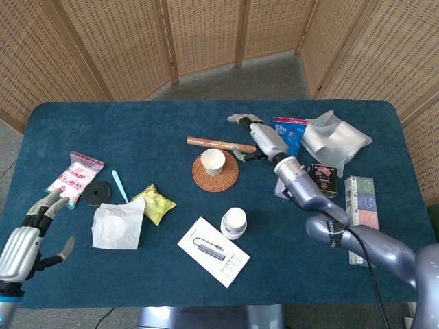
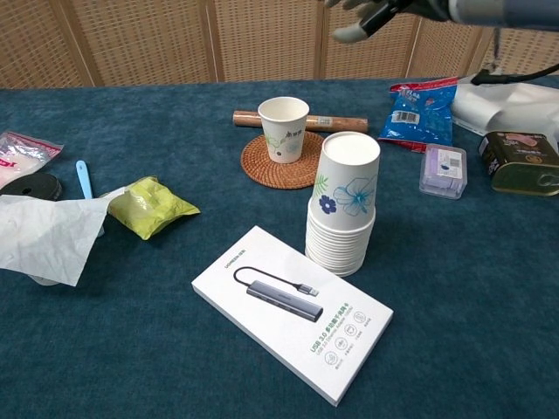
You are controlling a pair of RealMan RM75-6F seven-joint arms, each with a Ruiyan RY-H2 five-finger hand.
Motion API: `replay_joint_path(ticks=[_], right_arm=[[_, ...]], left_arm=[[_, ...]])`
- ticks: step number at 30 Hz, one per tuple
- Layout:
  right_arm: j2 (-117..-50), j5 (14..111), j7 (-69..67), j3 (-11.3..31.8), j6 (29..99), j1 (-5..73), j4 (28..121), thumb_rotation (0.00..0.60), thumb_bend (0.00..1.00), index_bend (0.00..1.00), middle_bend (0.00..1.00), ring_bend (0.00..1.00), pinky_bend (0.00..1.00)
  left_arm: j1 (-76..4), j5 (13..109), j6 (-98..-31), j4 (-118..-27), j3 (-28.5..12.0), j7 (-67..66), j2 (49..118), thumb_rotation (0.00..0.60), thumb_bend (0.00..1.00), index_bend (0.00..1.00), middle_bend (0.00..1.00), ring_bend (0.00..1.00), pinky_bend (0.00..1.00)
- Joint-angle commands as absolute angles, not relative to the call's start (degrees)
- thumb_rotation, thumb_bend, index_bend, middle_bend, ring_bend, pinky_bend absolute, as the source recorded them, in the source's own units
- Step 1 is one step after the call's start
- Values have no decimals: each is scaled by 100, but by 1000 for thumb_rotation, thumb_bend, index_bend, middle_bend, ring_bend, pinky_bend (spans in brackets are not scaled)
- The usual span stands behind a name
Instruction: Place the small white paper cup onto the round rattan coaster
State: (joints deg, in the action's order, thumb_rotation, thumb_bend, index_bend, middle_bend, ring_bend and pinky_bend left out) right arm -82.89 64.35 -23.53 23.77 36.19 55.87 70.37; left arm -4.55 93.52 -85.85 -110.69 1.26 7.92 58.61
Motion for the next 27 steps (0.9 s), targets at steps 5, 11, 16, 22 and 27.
replay_joint_path(ticks=[5,11,16,22,27], right_arm=[[-7668,6446,-1935,2123,4727,4692,7793,600,426,249,152,39,70],[-7274,6481,-1519,1857,5678,3936,8278,600,435,257,157,40,72],[-7076,6659,-1384,1555,6394,3290,8550,600,439,253,157,40,72],[-6935,6959,-1060,1110,7132,2590,8772,600,436,249,157,39,72],[-6837,7287,-741,750,7673,2089,8985,600,422,248,157,39,72]], left_arm=[[-501,9336,-8446,-11121,171,704,5845,600,460,93,3,0,0],[-482,9329,-8496,-11303,160,527,5657,600,459,93,3,0,0],[-397,9335,-8632,-11412,173,444,5465,600,459,95,3,0,0],[-220,9476,-8920,-11399,228,445,5362,600,460,102,5,0,0],[-50,9533,-9111,-11259,296,269,5361,600,459,105,8,0,0]])
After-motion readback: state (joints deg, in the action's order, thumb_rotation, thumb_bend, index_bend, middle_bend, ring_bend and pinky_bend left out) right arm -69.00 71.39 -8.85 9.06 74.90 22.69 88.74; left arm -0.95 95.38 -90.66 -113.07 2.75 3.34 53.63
